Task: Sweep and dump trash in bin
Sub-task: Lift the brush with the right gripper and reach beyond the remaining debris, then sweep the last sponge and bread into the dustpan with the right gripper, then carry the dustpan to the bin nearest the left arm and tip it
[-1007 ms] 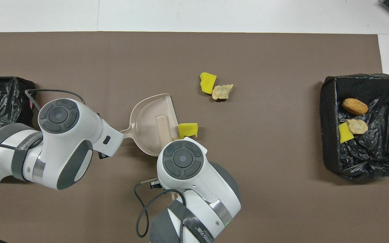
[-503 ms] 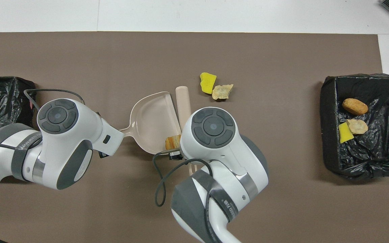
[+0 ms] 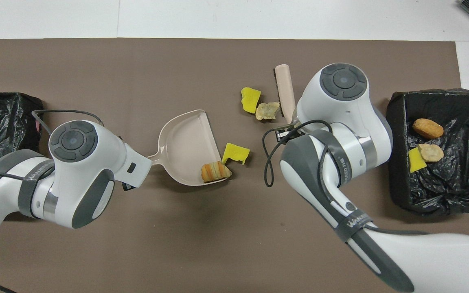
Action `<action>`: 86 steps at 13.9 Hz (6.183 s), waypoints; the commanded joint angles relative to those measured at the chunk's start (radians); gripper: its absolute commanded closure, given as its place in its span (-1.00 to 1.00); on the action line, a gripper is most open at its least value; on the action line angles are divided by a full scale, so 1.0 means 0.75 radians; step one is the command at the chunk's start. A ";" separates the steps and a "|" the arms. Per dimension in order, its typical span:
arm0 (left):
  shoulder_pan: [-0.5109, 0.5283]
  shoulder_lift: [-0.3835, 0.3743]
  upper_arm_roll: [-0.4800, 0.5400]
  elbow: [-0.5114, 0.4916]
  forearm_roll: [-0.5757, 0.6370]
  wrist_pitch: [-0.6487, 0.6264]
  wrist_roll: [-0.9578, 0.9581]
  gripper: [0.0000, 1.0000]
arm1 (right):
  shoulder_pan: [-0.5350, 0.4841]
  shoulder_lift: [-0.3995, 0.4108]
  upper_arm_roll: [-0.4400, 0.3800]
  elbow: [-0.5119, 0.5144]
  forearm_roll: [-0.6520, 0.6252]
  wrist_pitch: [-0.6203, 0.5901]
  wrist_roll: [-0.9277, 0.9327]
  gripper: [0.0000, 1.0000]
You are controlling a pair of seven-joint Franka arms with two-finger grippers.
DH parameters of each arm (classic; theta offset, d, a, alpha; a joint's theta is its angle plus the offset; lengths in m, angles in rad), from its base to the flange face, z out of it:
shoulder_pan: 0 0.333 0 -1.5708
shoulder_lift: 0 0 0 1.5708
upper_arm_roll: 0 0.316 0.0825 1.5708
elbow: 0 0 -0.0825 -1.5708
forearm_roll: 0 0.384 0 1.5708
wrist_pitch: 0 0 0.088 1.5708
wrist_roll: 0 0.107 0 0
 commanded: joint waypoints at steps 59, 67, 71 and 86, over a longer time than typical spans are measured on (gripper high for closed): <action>0.888 -0.118 0.015 0.349 -0.188 -0.363 0.064 1.00 | 0.714 -0.517 0.091 -0.723 0.556 0.285 0.842 1.00; 1.169 -0.105 0.029 0.413 0.165 -0.398 0.082 1.00 | 0.718 -0.529 0.091 -0.818 0.556 0.300 0.787 1.00; 1.144 -0.079 0.029 0.415 0.445 -0.314 0.239 1.00 | 0.698 -0.525 0.089 -0.840 0.561 0.300 0.748 1.00; 1.022 -0.009 0.013 0.560 0.991 -0.292 0.571 1.00 | 0.682 -0.439 0.085 -0.787 0.575 0.298 0.695 -0.10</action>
